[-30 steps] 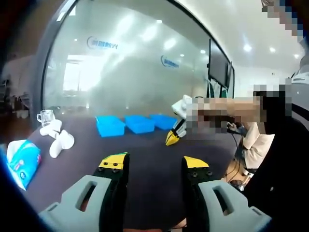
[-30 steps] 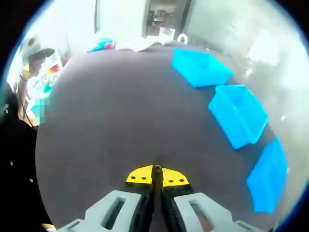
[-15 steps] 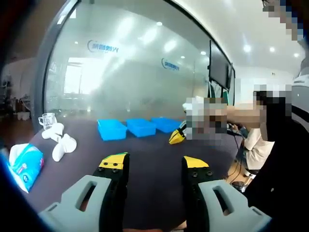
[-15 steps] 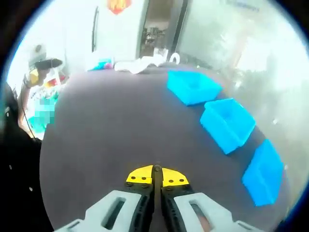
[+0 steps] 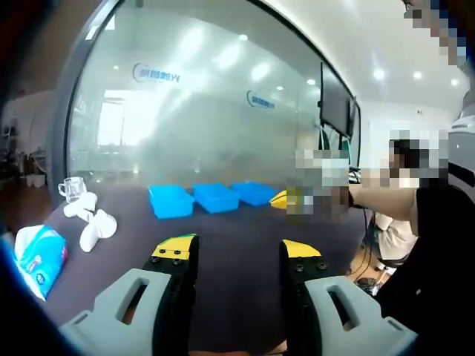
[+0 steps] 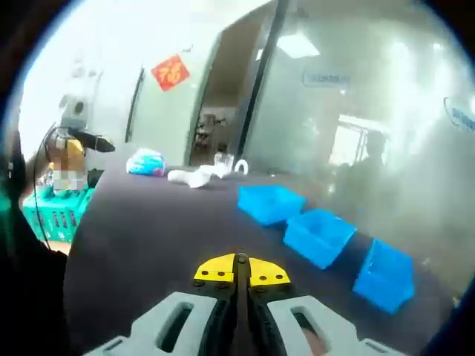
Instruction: Sort the screws, nuts, and washers into the corresponding bins
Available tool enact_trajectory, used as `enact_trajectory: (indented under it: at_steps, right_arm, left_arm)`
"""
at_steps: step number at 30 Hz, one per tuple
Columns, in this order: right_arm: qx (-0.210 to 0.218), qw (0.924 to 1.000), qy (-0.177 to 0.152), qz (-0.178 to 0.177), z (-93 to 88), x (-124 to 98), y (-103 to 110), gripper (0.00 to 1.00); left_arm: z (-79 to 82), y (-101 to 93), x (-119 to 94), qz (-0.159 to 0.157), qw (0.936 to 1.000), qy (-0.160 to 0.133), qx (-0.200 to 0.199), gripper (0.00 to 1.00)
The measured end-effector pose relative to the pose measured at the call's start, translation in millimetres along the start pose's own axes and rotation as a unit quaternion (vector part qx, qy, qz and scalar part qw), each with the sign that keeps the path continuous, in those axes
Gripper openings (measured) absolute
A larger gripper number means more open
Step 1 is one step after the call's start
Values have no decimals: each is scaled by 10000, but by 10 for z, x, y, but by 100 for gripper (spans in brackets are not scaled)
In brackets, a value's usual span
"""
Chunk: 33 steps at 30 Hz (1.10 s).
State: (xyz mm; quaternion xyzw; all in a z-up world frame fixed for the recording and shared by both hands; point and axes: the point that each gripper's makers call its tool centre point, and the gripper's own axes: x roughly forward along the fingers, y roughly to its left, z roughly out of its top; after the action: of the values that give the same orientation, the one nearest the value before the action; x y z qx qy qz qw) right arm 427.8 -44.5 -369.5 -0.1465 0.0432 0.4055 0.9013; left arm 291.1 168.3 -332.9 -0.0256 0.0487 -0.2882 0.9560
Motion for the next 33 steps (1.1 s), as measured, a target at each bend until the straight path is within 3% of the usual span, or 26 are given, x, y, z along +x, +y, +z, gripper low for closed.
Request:
enact_trajectory:
  at_steps: [7, 11, 16, 24, 33]
  right_arm:
    - [265, 9983, -369, -356, 78, -52, -47, 1]
    - [463, 9951, -584, -653, 236, -22, -234, 1]
    - [554, 9926, -610, -892, 387, 142, -483, 1]
    - [638, 9874, -669, -1288, 643, 677, -1034, 1]
    - [625, 9825, -295, -1728, 504, 1264, -1527, 1]
  left_arm:
    - [2, -34, 13, -30, 10000, 16, 24, 43]
    - [-5, -59, 11, -51, 10000, 29, 46, 43]
    - [2, -64, 9, -54, 10000, 21, 47, 43]
    - [30, -54, 14, -60, 10000, -11, 44, 43]
    - [-19, -14, -12, -26, 10000, 1, -26, 43]
